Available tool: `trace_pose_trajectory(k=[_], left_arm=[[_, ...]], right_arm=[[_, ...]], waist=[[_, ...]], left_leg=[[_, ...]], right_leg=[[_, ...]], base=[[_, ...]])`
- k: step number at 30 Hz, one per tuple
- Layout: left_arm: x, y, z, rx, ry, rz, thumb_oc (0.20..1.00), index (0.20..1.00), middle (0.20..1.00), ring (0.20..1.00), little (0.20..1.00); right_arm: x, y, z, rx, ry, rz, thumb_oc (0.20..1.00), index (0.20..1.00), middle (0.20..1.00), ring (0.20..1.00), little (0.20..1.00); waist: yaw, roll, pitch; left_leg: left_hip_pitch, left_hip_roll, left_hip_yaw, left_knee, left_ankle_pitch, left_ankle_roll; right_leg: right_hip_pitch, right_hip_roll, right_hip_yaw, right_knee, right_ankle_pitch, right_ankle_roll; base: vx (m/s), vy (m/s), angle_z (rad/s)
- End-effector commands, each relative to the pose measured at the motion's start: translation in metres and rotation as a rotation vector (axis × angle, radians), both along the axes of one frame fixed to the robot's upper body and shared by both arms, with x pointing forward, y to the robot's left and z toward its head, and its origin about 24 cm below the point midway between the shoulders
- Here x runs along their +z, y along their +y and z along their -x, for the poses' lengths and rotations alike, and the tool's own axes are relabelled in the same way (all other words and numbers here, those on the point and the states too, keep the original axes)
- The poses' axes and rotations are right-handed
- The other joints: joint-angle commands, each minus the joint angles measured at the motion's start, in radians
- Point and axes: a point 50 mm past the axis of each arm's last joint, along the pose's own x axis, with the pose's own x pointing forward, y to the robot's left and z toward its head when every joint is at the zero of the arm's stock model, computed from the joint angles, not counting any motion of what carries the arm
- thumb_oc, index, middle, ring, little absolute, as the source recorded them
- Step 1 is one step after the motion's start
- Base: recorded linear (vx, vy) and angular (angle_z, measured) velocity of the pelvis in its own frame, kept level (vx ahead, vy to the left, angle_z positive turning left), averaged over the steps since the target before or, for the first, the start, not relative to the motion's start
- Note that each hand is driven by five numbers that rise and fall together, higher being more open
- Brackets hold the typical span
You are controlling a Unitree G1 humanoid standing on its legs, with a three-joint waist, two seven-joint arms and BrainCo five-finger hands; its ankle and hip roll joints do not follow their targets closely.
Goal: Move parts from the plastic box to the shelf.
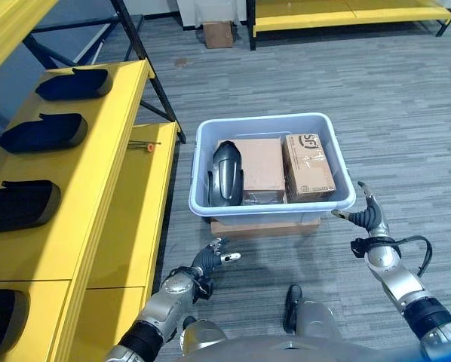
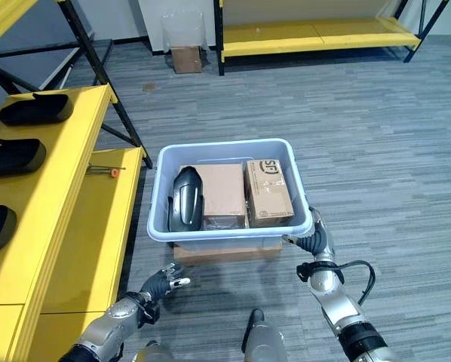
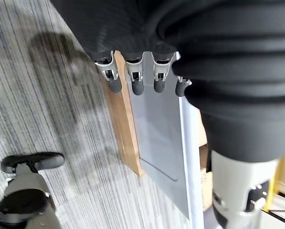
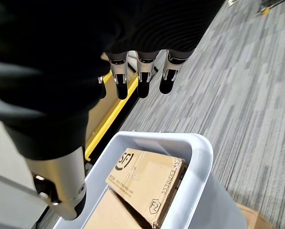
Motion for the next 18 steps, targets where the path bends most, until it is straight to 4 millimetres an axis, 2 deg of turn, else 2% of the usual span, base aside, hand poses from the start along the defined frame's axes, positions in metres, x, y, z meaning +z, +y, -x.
trace_pose_trajectory(k=[1, 2, 3, 5, 6, 7, 8, 9, 10, 12, 13, 15, 18], left_arm=[[0.011, 0.006, -0.013, 0.028, -0.081, -0.013, 1.000, 1.000, 1.000, 1.000, 1.000], [0.011, 0.006, -0.013, 0.035, -0.079, -0.012, 1.000, 1.000, 1.000, 1.000, 1.000], [0.011, 0.010, -0.015, 0.061, -0.076, -0.008, 1.000, 1.000, 1.000, 1.000, 1.000], [0.013, 0.013, -0.019, 0.091, -0.066, 0.031, 1.000, 1.000, 1.000, 1.000, 1.000], [0.012, 0.013, -0.018, 0.094, -0.065, 0.031, 1.000, 1.000, 1.000, 1.000, 1.000], [0.011, 0.014, -0.016, 0.108, -0.058, 0.016, 1.000, 1.000, 1.000, 1.000, 1.000], [0.010, 0.014, -0.015, 0.110, -0.057, 0.015, 1.000, 1.000, 1.000, 1.000, 1.000], [0.008, 0.015, -0.012, 0.114, -0.048, 0.013, 1.000, 1.000, 1.000, 1.000, 1.000], [0.006, 0.016, -0.008, 0.113, -0.044, 0.008, 1.000, 1.000, 1.000, 1.000, 1.000], [0.004, 0.017, -0.003, 0.117, -0.037, 0.013, 1.000, 1.000, 1.000, 1.000, 1.000], [0.001, 0.018, 0.001, 0.114, -0.025, 0.023, 1.000, 1.000, 1.000, 1.000, 1.000], [-0.003, 0.019, 0.005, 0.103, -0.012, 0.022, 1.000, 1.000, 1.000, 1.000, 1.000], [-0.007, 0.018, 0.009, 0.112, 0.004, 0.032, 1.000, 1.000, 1.000, 1.000, 1.000]], right_arm=[[0.026, 0.016, -0.013, 0.163, -0.117, 0.040, 1.000, 1.000, 1.000, 1.000, 1.000], [0.026, 0.016, -0.012, 0.169, -0.117, 0.039, 1.000, 1.000, 1.000, 1.000, 1.000], [0.026, 0.017, -0.009, 0.184, -0.115, 0.039, 1.000, 1.000, 1.000, 1.000, 1.000], [0.024, 0.019, -0.004, 0.211, -0.107, 0.040, 1.000, 1.000, 1.000, 1.000, 1.000], [0.024, 0.019, -0.004, 0.216, -0.105, 0.041, 1.000, 1.000, 1.000, 1.000, 1.000], [0.023, 0.023, -0.004, 0.244, -0.096, 0.036, 1.000, 1.000, 1.000, 1.000, 1.000], [0.023, 0.023, -0.004, 0.245, -0.095, 0.036, 1.000, 1.000, 1.000, 1.000, 1.000], [0.023, 0.024, -0.003, 0.253, -0.091, 0.029, 1.000, 1.000, 1.000, 1.000, 1.000], [0.022, 0.025, -0.003, 0.255, -0.088, 0.021, 1.000, 1.000, 1.000, 1.000, 1.000], [0.021, 0.025, 0.000, 0.255, -0.083, 0.010, 1.000, 1.000, 1.000, 1.000, 1.000], [0.018, 0.024, 0.004, 0.251, -0.065, -0.005, 1.000, 1.000, 1.000, 1.000, 1.000], [0.012, 0.024, 0.009, 0.251, -0.029, -0.022, 1.000, 1.000, 1.000, 1.000, 1.000], [0.003, 0.027, 0.012, 0.238, 0.020, -0.034, 1.000, 1.000, 1.000, 1.000, 1.000]], waist=[[-0.003, -0.024, 0.017], [-0.006, -0.024, 0.016], [-0.018, -0.026, 0.013], [-0.033, -0.029, 0.010], [-0.031, -0.028, 0.010], [-0.013, -0.024, 0.014], [-0.014, -0.024, 0.015], [-0.001, -0.021, 0.019], [0.006, -0.020, 0.021], [0.009, -0.018, 0.020], [0.006, -0.012, 0.011], [0.007, -0.008, 0.002], [0.017, -0.010, -0.002]], left_leg=[[-0.034, 0.064, -0.035, 0.116, 0.022, -0.093], [-0.038, 0.070, -0.030, 0.122, 0.034, -0.099], [-0.053, 0.110, 0.016, 0.153, 0.090, -0.125], [-0.076, 0.139, 0.073, 0.206, 0.124, -0.141], [-0.080, 0.125, 0.065, 0.209, 0.117, -0.137], [-0.109, 0.036, 0.006, 0.211, 0.078, -0.110], [-0.112, 0.026, 0.000, 0.210, 0.073, -0.106], [-0.129, -0.028, -0.038, 0.200, 0.053, -0.091], [-0.140, -0.054, -0.057, 0.189, 0.045, -0.085], [-0.145, -0.076, -0.059, 0.156, 0.047, -0.082], [-0.148, -0.085, -0.047, 0.083, 0.072, -0.091], [-0.159, -0.082, -0.055, 0.013, 0.117, -0.104], [-0.168, -0.071, -0.083, -0.035, 0.142, -0.107]], right_leg=[[0.109, 0.001, -0.020, -0.066, -0.004, -0.009], [0.109, 0.003, -0.023, -0.067, -0.007, -0.012], [0.124, 0.005, -0.047, -0.082, -0.015, -0.023], [0.159, 0.017, -0.084, -0.123, -0.021, -0.036], [0.162, 0.021, -0.084, -0.128, -0.019, -0.037], [0.173, 0.044, -0.071, -0.144, -0.010, -0.037], [0.175, 0.044, -0.071, -0.146, -0.010, -0.035], [0.187, 0.054, -0.058, -0.161, -0.003, -0.033], [0.199, 0.059, -0.050, -0.175, 0.002, -0.032], [0.217, 0.060, -0.047, -0.198, 0.010, -0.029], [0.234, 0.058, -0.049, -0.223, 0.019, -0.023], [0.248, 0.052, -0.047, -0.236, 0.027, -0.018], [0.254, 0.042, -0.044, -0.231, 0.024, -0.015]], base=[[0.06, -0.199, 0.03], [0.07, -0.235, 0.04], [0.07, -0.227, 0.05], [0.12, -0.252, 0.37], [0.14, -0.183, 0.65], [0.08, -0.057, 0.44], [0.12, -0.055, 0.20], [0.10, -0.001, -0.10], [0.13, 0.011, -0.14], [0.13, 0.073, -0.19], [0.18, 0.156, -0.08], [0.20, 0.189, 0.03], [0.15, 0.168, -0.01]])
